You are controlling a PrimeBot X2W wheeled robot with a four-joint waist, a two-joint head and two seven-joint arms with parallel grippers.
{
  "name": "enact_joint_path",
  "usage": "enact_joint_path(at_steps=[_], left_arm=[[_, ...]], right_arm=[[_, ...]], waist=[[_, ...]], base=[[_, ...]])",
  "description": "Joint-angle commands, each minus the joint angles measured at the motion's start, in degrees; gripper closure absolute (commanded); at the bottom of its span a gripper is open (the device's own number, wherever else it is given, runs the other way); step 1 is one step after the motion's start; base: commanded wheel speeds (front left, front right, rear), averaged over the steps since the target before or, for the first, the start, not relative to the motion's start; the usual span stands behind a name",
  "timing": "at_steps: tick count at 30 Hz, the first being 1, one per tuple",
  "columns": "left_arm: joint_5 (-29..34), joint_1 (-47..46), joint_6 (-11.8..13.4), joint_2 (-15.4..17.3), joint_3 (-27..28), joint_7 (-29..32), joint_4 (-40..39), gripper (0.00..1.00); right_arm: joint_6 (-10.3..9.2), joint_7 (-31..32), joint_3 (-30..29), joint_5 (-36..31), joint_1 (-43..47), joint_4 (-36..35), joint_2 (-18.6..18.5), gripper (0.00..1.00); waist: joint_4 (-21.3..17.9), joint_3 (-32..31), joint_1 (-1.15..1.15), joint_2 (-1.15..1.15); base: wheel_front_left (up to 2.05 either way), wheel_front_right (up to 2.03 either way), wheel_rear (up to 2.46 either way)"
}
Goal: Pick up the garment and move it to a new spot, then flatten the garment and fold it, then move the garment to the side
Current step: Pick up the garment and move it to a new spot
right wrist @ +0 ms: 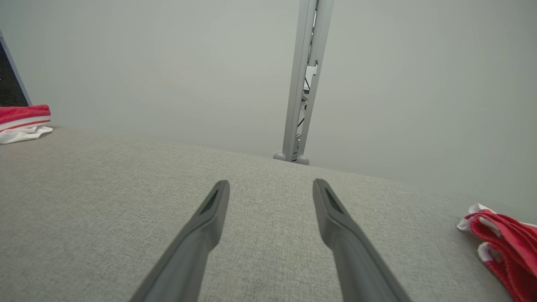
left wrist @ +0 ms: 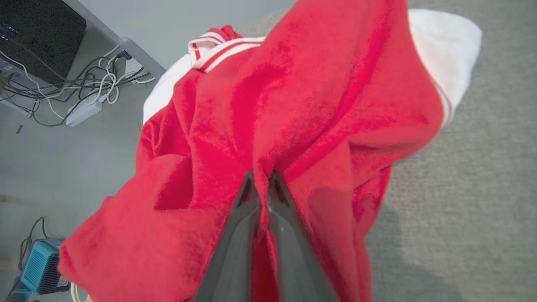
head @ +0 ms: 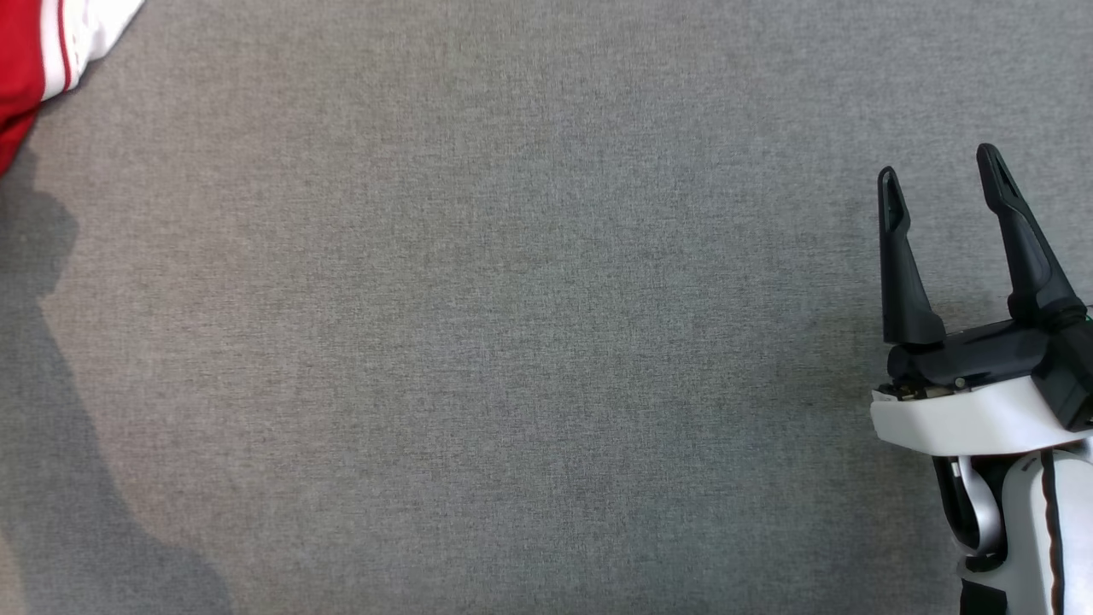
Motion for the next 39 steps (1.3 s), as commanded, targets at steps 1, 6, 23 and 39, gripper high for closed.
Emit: enact_joint_path(at_steps=[1,6,23,39], left_arm=[[0.65,-1.59,0.24,0.57,-0.49,-1.17,0.2,1.0],[1.37,-2.96,0.02,0.91,-1.27,-4.09,-0.34,1.0],[1.24,-4.75,-1.2,-4.87,-15.24,-10.78,-13.08,1.0],[-4.15,4.81,-0.33,-13.75,-31.1,-14.61,-27.47,1.0]], right_arm=[[0.01,-0.8,-0.14,0.07,-0.21,0.81,-0.2,0.0],[0.01,-2.01,0.05,0.55,-0.08,2.62,-0.11,0.0],[0.01,-6.12,-1.47,6.13,5.33,11.92,-0.04,0.0],[0.01,-7.28,-1.34,9.1,7.59,13.16,-0.03,0.0]], waist=[[0.04,-1.31,0.0,0.0],[-0.17,-4.2,0.0,0.0],[-5.14,-24.41,0.0,0.0],[-12.28,-24.6,0.0,0.0]], base=[[0.0,0.0,0.0],[0.0,0.0,0.0],[0.0,0.0,0.0],[0.0,0.0,0.0]])
